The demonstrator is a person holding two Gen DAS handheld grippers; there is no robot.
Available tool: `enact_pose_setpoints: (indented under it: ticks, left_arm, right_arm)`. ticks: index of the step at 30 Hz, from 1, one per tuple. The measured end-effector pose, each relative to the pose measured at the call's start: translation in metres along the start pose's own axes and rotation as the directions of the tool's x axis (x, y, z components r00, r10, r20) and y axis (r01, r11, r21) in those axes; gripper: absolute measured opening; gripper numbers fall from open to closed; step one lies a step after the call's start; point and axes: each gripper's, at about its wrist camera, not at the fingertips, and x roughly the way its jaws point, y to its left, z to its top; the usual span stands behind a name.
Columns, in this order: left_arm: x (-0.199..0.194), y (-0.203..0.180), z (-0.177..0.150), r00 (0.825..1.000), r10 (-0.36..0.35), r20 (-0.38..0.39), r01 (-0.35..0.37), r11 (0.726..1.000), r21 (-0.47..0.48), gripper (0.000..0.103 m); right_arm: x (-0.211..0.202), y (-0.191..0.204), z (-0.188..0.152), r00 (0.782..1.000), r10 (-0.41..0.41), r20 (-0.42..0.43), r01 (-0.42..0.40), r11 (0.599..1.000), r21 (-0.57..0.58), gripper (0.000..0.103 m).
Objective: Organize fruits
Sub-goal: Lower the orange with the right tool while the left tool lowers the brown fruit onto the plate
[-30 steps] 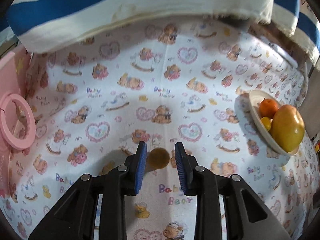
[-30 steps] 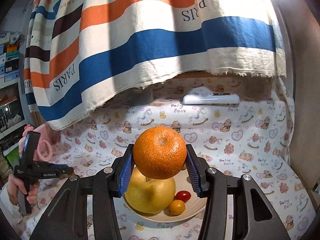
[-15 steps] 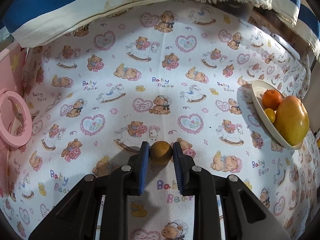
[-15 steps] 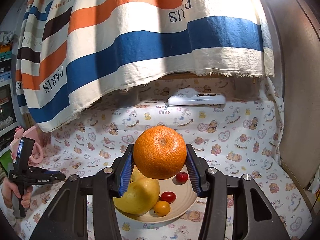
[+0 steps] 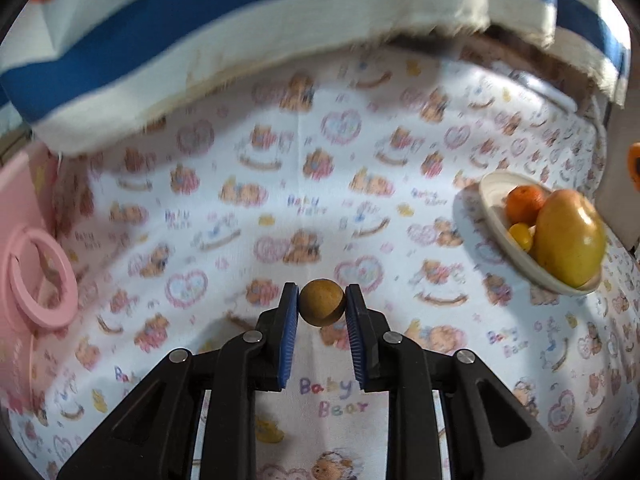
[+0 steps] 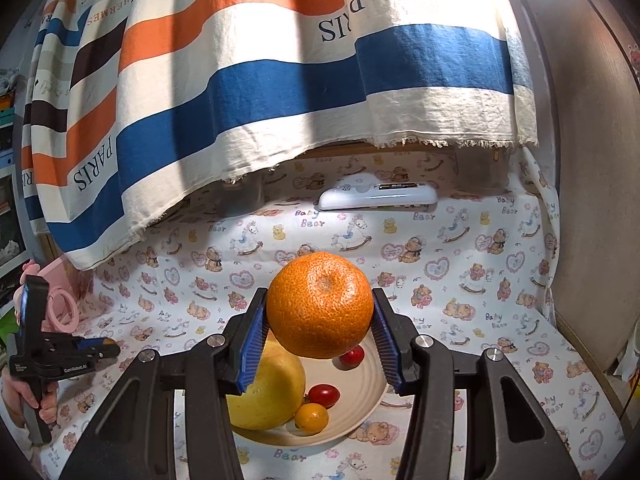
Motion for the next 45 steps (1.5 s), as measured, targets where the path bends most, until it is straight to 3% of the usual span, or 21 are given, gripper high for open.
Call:
enact_pose_setpoints:
  ticks: [4,9,14,18,21,24,31,32,33,35,41,45]
  left_arm:
    - [-0.025,-0.005,0.003,0.992,-0.01,0.128,0.009,1.0,0.01,0.022]
    - [-0.057,-0.01,0.007,0.952,-0.021,0.306,0.014,1.0,0.026,0.022]
    - [-0.082,-0.017,0.015,0.907,-0.082,0.413,0.069,0.997,0.047,0.023]
    - [-0.09,-0.037,0.027,0.886,-0.137,0.443,0.095,0.989,0.116,0.023]
    - [-0.084,-0.056,0.039,0.877,-0.193,0.441,0.126,0.976,0.178,0.023]
    - [-0.065,-0.073,0.051,0.878,-0.254,0.407,0.195,0.964,0.182,0.023]
    - [-0.002,-0.099,0.073,0.923,-0.303,0.238,0.291,0.953,0.084,0.023]
    - [0.012,-0.102,0.077,0.935,-0.314,0.166,0.309,0.949,0.055,0.023]
    - [0.023,-0.103,0.079,0.933,-0.339,0.116,0.339,0.941,0.027,0.023]
    - [0.033,-0.105,0.076,0.923,-0.37,0.106,0.371,0.929,0.008,0.023]
    - [0.049,-0.121,0.066,0.909,-0.404,0.104,0.397,0.915,0.076,0.023]
    - [0.051,-0.13,0.063,0.928,-0.359,0.097,0.344,0.928,0.144,0.023]
  right_arm:
    - [-0.003,-0.001,0.001,1.0,-0.011,0.017,0.011,1.0,-0.005,0.051]
    - [-0.007,-0.003,0.003,0.998,-0.032,0.045,0.032,0.999,-0.005,0.051]
    - [-0.012,-0.006,0.005,0.993,-0.071,0.098,0.074,0.997,-0.023,0.051]
    - [-0.01,-0.012,0.005,0.993,-0.073,0.095,0.073,0.997,-0.001,0.051]
    - [-0.005,-0.015,0.003,0.993,-0.085,0.08,0.085,0.996,0.006,0.051]
    - [0.005,-0.017,-0.002,0.994,-0.1,0.047,0.1,0.995,-0.006,0.051]
    - [0.031,-0.029,-0.011,0.994,-0.079,-0.08,0.081,0.996,0.031,0.051]
    - [0.034,-0.031,-0.012,0.993,-0.075,-0.095,0.079,0.996,0.039,0.051]
    - [0.038,-0.033,-0.014,0.992,-0.069,-0.11,0.075,0.996,0.044,0.051]
    - [0.043,-0.035,-0.017,0.989,-0.062,-0.132,0.069,0.996,0.048,0.051]
    - [0.052,-0.034,-0.024,0.985,-0.069,-0.16,0.074,0.997,0.025,0.051]
    - [0.056,-0.032,-0.026,0.982,-0.089,-0.167,0.091,0.996,0.003,0.051]
